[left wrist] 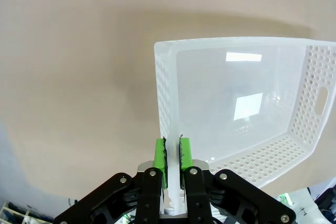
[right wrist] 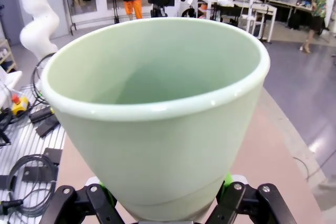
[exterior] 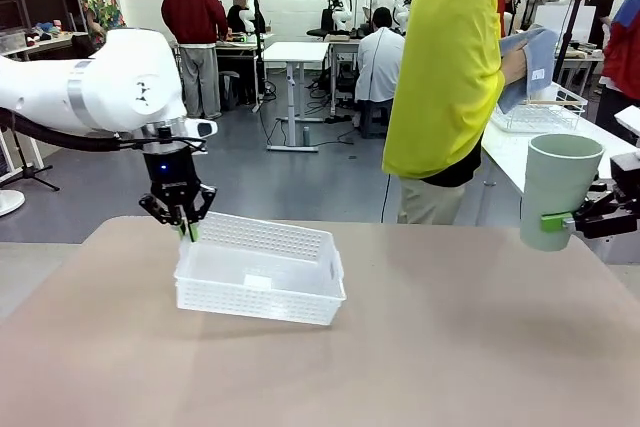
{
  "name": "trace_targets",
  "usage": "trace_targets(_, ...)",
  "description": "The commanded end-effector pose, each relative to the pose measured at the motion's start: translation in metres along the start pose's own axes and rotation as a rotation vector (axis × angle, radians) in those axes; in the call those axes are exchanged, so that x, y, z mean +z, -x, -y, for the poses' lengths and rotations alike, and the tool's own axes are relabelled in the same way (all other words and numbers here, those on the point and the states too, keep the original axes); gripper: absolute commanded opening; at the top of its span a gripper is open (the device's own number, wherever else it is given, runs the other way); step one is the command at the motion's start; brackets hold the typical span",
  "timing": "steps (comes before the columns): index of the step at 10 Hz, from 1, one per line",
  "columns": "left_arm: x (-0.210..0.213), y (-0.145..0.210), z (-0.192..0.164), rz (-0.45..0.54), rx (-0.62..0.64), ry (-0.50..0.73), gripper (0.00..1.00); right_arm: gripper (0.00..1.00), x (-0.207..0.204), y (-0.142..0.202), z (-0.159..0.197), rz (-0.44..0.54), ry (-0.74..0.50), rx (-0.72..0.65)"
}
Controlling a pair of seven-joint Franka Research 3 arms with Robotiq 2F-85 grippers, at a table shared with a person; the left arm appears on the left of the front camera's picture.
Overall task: Clean and organize the cups into the basket.
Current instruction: Pick up the Organizing basket and move it to the center of the table, then pick up the Reusable plastic cup from the right side of the table and place it inside the Organizing basket.
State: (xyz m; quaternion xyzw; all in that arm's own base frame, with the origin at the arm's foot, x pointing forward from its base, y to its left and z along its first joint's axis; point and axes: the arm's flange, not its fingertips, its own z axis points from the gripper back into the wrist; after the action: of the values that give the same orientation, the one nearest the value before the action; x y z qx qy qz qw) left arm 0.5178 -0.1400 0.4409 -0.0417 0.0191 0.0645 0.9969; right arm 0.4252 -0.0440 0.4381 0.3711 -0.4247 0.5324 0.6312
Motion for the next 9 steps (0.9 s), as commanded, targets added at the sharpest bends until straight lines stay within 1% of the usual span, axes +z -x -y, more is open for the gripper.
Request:
trace_targets(1, -0.007, 0.017, 0.024, 0.032, -0.02, -0.038, 0.0, 0.04, -0.005, 0.002, 0.004, -0.012, 0.009, -0.03)
trace_targets(3, -0.017, 0.027, 0.051, 0.046, -0.066, -0.063, 0.0, 0.04, -0.007, -0.001, 0.005, -0.009, 0.009, -0.031)
trace_targets(6, -0.031, 0.03, 0.086, 0.05, -0.081, -0.091, 0.0, 0.04, -0.005, 0.005, 0.013, 0.001, 0.019, -0.049)
trace_targets(7, -0.034, 0.03, 0.1, 0.075, -0.074, -0.096, 0.0, 0.04, -0.005, 0.007, 0.015, 0.001, 0.022, -0.054)
trace_targets(9, -0.032, 0.034, 0.123, 0.079, -0.074, -0.083, 0.0, 0.04, -0.005, 0.012, 0.019, 0.004, 0.021, -0.061)
